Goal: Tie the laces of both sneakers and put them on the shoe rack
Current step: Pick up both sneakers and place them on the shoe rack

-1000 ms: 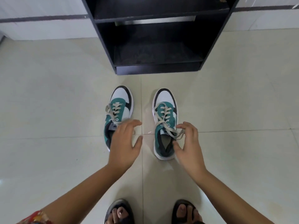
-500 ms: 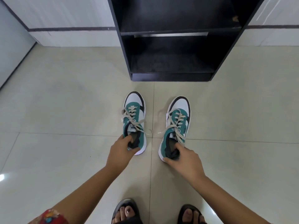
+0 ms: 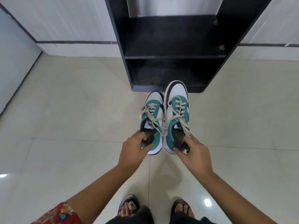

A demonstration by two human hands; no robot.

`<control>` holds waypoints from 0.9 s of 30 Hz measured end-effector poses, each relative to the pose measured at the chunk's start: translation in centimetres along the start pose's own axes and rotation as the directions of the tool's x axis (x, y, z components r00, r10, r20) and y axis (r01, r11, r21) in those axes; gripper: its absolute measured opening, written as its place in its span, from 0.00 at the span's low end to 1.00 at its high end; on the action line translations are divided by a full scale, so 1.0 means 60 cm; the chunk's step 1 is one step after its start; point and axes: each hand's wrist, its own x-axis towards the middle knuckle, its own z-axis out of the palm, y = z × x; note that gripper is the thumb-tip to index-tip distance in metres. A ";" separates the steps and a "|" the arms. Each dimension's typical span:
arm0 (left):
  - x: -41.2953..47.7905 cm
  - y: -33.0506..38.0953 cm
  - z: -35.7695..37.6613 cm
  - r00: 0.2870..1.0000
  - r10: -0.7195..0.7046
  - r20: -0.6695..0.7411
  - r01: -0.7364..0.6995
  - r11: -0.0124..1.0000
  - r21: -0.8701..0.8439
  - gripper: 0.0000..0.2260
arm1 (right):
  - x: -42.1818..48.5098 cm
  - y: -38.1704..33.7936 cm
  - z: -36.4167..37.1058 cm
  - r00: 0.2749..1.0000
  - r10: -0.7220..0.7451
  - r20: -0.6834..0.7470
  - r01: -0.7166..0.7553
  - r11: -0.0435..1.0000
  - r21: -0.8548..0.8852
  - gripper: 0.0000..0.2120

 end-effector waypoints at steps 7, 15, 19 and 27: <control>-0.050 0.177 -0.184 0.987 0.111 -0.117 -0.105 0.993 0.060 0.11 | -0.013 -0.178 -0.232 0.996 -0.045 -0.075 0.049 0.998 0.041 0.11; -0.021 0.364 -0.376 0.964 0.150 -0.218 -0.138 0.988 0.071 0.10 | 0.048 -0.350 -0.434 0.987 0.003 -0.163 0.022 0.989 0.149 0.11; 0.057 0.432 -0.440 0.959 0.161 -0.232 -0.153 0.987 0.054 0.08 | 0.136 -0.407 -0.488 0.984 0.043 -0.174 -0.006 0.978 0.210 0.12; 0.230 0.458 -0.462 0.975 0.057 -0.214 -0.032 0.993 0.117 0.09 | 0.337 -0.452 -0.483 0.993 0.077 -0.085 -0.070 0.994 0.087 0.11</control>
